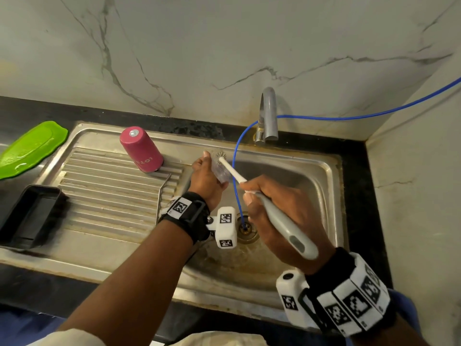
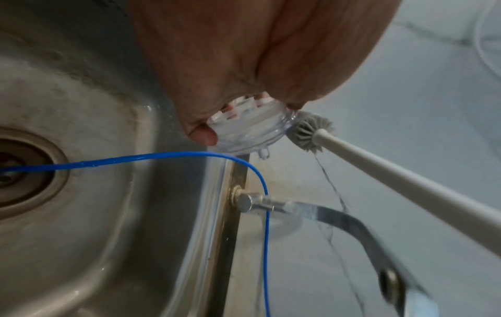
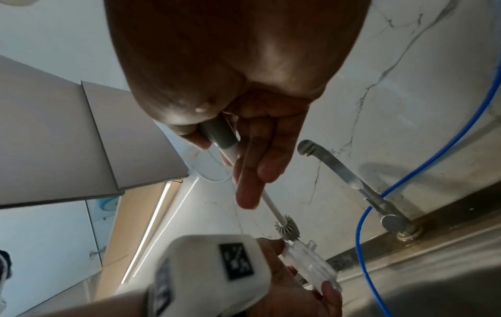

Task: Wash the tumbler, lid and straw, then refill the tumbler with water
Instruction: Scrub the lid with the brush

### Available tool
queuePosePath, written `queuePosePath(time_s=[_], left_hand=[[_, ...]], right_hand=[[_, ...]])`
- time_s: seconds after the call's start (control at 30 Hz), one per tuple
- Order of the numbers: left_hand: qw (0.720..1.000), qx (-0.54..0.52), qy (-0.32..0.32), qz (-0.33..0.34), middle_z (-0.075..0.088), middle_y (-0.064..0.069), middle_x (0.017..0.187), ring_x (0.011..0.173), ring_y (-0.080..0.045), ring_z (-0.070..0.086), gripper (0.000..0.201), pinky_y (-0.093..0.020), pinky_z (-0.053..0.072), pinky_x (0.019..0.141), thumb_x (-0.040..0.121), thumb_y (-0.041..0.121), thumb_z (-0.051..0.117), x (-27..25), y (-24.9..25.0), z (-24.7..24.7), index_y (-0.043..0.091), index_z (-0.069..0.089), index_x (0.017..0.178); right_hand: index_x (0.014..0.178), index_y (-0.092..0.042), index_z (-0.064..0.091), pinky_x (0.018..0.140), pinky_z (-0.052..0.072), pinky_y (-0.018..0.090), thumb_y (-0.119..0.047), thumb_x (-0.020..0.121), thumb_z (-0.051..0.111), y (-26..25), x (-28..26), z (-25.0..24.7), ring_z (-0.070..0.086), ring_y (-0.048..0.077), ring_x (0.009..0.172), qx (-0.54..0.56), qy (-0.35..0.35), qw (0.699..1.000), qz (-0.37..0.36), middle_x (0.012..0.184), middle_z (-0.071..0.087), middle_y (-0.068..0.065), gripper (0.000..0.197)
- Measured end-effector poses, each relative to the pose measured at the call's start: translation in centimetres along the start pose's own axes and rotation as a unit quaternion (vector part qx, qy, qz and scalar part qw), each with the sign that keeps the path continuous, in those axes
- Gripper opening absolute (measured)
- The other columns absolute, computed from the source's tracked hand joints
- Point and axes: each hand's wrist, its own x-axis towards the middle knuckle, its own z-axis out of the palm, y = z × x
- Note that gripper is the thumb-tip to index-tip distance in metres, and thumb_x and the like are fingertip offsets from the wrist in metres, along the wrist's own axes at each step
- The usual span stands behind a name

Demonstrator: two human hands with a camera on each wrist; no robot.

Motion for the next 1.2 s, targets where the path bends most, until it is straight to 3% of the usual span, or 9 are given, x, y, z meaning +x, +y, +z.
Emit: queuePosePath(time_s=[0.07,0.2,0.27,0.37,0.47,0.63,0.8,1.03,1.2], left_hand=[[0.999,-0.015,0.029,-0.006,0.058,-0.016,0.120,0.096,-0.027,0.064,0.090,-0.040,0.059,0.081,0.089,0.067,0.062,0.2,0.9,-0.5,0.010,0.038,0.154],[1.000,-0.010,0.024,0.001,0.065,-0.010,0.102,0.082,-0.022,0.067,0.060,-0.035,0.056,0.065,0.101,0.059,0.052,-0.2,1.1,-0.5,0.014,0.047,0.141],[1.000,0.017,-0.008,0.015,0.061,-0.011,0.104,0.081,-0.022,0.066,0.044,-0.038,0.055,0.068,0.104,0.055,0.051,-0.9,0.7,0.2,0.019,0.047,0.129],[0.997,0.056,-0.048,0.028,0.065,-0.009,0.115,0.087,-0.020,0.069,0.023,-0.044,0.051,0.083,0.110,0.046,0.046,-1.9,0.0,1.4,0.023,0.047,0.116],[0.996,0.062,-0.046,0.040,0.063,-0.008,0.118,0.087,-0.018,0.070,0.015,-0.042,0.051,0.082,0.110,0.042,0.046,-2.2,0.3,1.7,0.028,0.048,0.109],[0.998,0.032,-0.020,0.052,0.058,-0.010,0.121,0.099,-0.023,0.062,0.015,-0.042,0.050,0.082,0.111,0.042,0.045,-1.6,1.9,0.7,0.027,0.048,0.114],[0.993,0.081,-0.063,0.050,0.065,-0.008,0.115,0.080,-0.015,0.075,0.014,-0.042,0.053,0.080,0.111,0.038,0.046,-2.7,0.7,1.8,0.025,0.047,0.116],[0.995,0.062,-0.025,0.074,0.062,-0.004,0.109,0.092,-0.017,0.063,0.019,-0.034,0.052,0.074,0.112,0.039,0.043,-2.6,2.2,1.7,0.022,0.047,0.121],[0.989,0.114,-0.040,0.089,0.066,-0.007,0.111,0.084,-0.009,0.072,0.026,-0.026,0.057,0.064,0.113,0.028,0.043,-3.2,1.4,1.8,0.012,0.045,0.134]], right_hand=[[0.113,-0.014,0.069,0.061,0.049,0.026,-0.030,0.107,0.057,-0.3,-0.9,0.1,0.064,0.010,0.065,-0.010,-0.005,1.000,0.007,0.077,0.060,-0.017,0.021],[0.114,-0.016,0.068,0.060,0.054,0.040,-0.034,0.107,0.055,-0.3,-1.4,0.3,0.069,0.016,0.067,0.029,0.006,0.999,0.032,0.077,0.064,-0.010,0.023],[0.113,-0.017,0.067,0.058,0.055,0.046,-0.031,0.108,0.055,0.2,-0.7,0.4,0.070,0.019,0.063,0.041,0.022,0.998,0.045,0.072,0.065,-0.003,0.019],[0.111,-0.012,0.066,0.055,0.056,0.050,-0.028,0.109,0.055,1.1,0.5,0.4,0.068,0.024,0.059,0.035,0.038,0.998,0.046,0.072,0.063,-0.001,0.020],[0.109,-0.009,0.066,0.055,0.057,0.050,-0.023,0.108,0.057,1.5,0.7,0.0,0.065,0.025,0.060,0.028,0.037,0.998,0.042,0.073,0.062,-0.001,0.018],[0.110,-0.013,0.066,0.057,0.056,0.044,-0.029,0.108,0.054,-0.2,-0.8,0.0,0.068,0.020,0.060,0.035,0.014,0.999,0.027,0.071,0.063,-0.003,0.021],[0.105,-0.009,0.065,0.054,0.052,0.044,-0.021,0.108,0.057,1.4,0.4,0.3,0.063,0.019,0.057,0.015,0.036,0.999,0.035,0.070,0.060,-0.007,0.015],[0.108,-0.010,0.066,0.058,0.051,0.042,-0.022,0.106,0.058,1.0,-0.1,-0.4,0.063,0.019,0.061,0.007,-0.003,1.000,0.017,0.072,0.061,-0.005,0.014],[0.107,-0.012,0.065,0.056,0.049,0.046,-0.023,0.107,0.057,1.9,0.1,0.2,0.060,0.022,0.058,0.006,0.021,0.999,0.039,0.070,0.059,-0.004,0.014]])
